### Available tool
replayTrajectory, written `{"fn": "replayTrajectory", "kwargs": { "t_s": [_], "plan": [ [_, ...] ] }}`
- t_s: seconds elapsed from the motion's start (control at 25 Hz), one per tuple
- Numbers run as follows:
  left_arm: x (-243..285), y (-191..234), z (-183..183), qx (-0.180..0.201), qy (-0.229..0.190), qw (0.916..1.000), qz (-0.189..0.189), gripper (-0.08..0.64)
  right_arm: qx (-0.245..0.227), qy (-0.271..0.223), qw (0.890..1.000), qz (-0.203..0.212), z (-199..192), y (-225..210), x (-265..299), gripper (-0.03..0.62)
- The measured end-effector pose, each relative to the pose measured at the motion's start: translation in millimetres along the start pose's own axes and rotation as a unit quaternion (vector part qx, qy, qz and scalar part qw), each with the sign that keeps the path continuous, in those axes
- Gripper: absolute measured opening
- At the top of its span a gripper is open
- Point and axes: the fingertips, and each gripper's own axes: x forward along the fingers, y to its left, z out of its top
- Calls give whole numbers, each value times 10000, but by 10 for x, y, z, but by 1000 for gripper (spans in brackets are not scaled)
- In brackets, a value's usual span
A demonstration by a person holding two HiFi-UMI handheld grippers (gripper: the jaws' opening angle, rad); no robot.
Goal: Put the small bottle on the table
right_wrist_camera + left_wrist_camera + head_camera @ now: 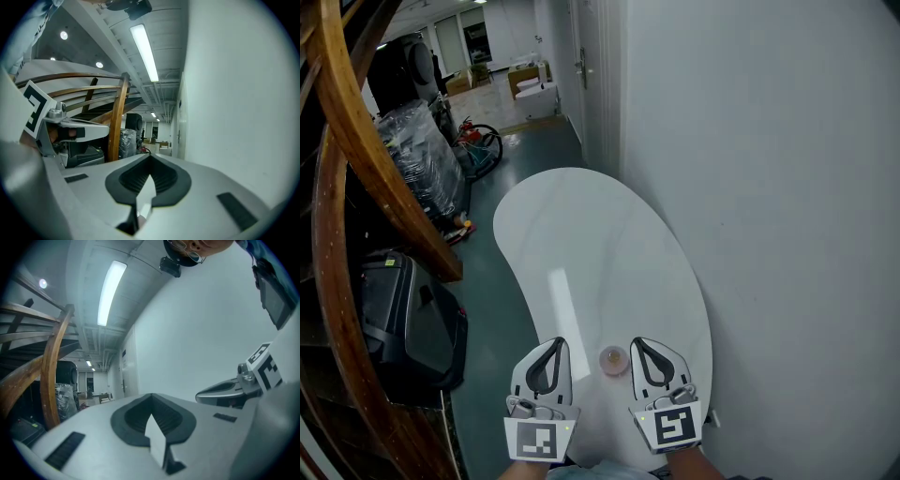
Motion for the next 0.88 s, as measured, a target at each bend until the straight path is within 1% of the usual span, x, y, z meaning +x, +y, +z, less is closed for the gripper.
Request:
{"fn": "replayTrajectory", "kwargs": {
  "t_s": [0.88],
  "plan": [
    [-8,9,-69,49,124,9999,8,0,112,-1,9999,-8,-53,22,11,0]
  ]
}}
